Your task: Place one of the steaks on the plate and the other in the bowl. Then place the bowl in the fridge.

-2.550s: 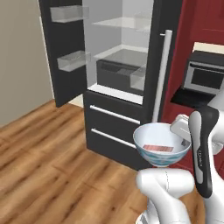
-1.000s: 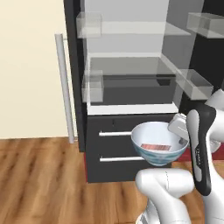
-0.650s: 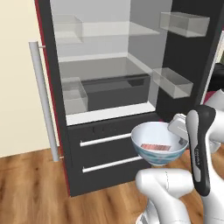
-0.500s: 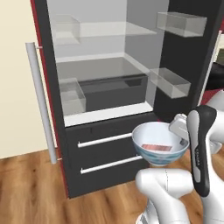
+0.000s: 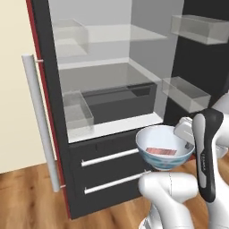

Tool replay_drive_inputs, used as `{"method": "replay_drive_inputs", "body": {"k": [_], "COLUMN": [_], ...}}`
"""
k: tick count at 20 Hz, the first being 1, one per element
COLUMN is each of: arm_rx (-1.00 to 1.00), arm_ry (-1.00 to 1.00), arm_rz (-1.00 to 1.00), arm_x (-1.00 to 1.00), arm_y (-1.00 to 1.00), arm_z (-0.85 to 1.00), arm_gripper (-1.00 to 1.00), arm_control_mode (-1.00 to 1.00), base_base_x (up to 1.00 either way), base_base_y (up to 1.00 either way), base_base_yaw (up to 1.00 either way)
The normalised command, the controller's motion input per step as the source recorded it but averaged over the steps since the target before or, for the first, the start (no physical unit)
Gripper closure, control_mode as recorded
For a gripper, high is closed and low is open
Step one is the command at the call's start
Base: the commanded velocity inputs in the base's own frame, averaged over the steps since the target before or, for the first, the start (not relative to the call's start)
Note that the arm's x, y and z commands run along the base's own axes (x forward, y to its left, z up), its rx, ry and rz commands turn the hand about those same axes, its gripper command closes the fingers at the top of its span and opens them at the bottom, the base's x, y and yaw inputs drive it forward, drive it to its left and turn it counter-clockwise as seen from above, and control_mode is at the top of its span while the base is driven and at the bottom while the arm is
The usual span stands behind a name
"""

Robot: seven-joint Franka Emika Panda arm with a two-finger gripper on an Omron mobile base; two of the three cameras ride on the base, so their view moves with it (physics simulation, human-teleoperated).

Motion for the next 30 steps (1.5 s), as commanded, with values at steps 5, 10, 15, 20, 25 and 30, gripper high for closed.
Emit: {"method": "replay_drive_inputs", "body": {"k": [5,10,15,20,25,30], "arm_rx": [0.0,0.0,0.0,0.0,0.0,0.0], "arm_ry": [0.0,0.0,0.0,0.0,0.0,0.0], "arm_rz": [0.0,0.0,0.0,0.0,0.0,0.0], "arm_x": [0.0,0.0,0.0,0.0,0.0,0.0], "arm_y": [0.0,0.0,0.0,0.0,0.0,0.0], "arm_z": [0.0,0.0,0.0,0.0,0.0,0.0], "arm_gripper": [1.0,1.0,1.0,1.0,1.0,1.0], "arm_control_mode": [1.0,1.0,1.0,1.0,1.0,1.0], "base_base_x": [0.65,0.52,0.46,0.3,0.32,0.26], "base_base_y": [0.34,0.5,0.1,-0.08,-0.15,-0.26], "base_base_yaw": [-0.03,0.0,0.04,0.06,0.1,0.11]}}
